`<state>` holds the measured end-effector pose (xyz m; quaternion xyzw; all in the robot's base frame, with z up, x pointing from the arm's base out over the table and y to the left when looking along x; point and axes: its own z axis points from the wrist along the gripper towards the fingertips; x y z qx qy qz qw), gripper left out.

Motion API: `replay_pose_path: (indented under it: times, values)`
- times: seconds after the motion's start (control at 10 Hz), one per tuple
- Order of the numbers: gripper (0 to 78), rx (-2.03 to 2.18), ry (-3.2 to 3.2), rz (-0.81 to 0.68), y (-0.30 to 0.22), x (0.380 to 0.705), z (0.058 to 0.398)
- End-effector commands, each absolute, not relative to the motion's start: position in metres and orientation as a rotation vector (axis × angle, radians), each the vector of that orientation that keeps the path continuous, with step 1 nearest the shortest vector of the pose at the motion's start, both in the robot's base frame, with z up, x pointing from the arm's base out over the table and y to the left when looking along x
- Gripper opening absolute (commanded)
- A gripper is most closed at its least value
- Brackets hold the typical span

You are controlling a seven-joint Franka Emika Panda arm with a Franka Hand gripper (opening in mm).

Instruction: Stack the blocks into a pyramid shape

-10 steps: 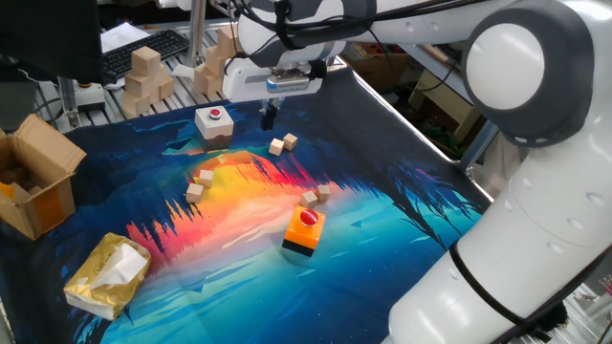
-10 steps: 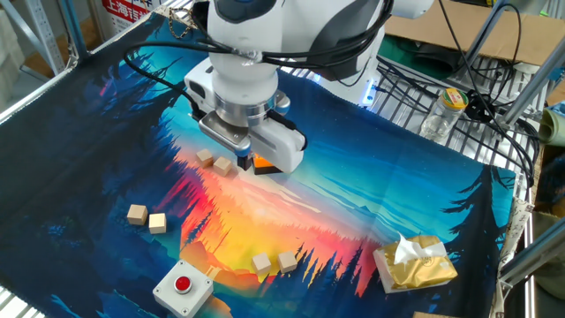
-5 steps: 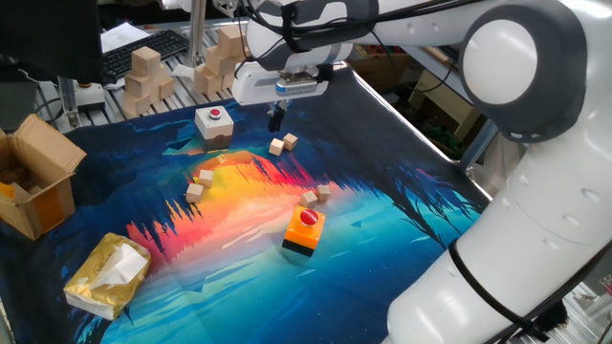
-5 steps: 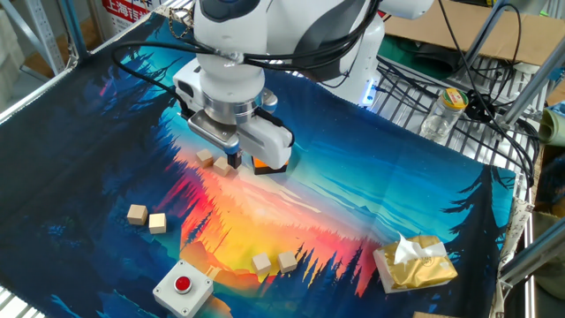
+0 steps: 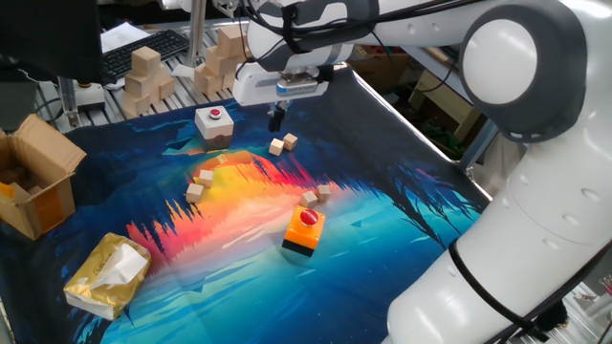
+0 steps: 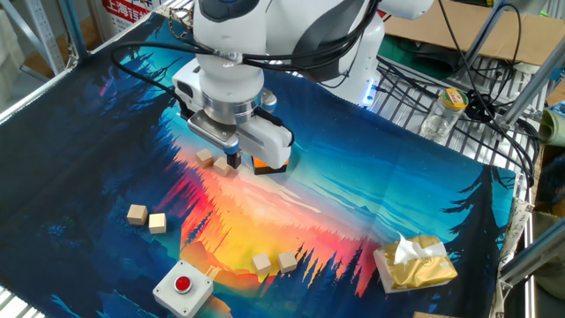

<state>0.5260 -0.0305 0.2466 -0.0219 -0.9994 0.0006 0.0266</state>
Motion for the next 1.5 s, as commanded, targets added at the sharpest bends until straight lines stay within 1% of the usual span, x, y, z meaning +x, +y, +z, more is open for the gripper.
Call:
replay_pose_path:
  times: [0.1,0.7,1.1,1.3,1.4,1.5]
  values:
    - [0.0,-0.099,-3.079,0.001,-0.031,0.527,0.248]
    - [0.0,-0.293,-2.992,0.014,-0.031,0.527,0.248]
    - [0.0,-0.313,-2.985,0.008,-0.031,0.527,0.248]
    - [0.0,-0.285,-2.989,-0.026,-0.031,0.527,0.248]
    - [0.0,-0.258,-2.991,-0.029,-0.035,0.534,0.237]
    - [0.0,-0.201,-2.997,-0.028,-0.043,0.545,0.217]
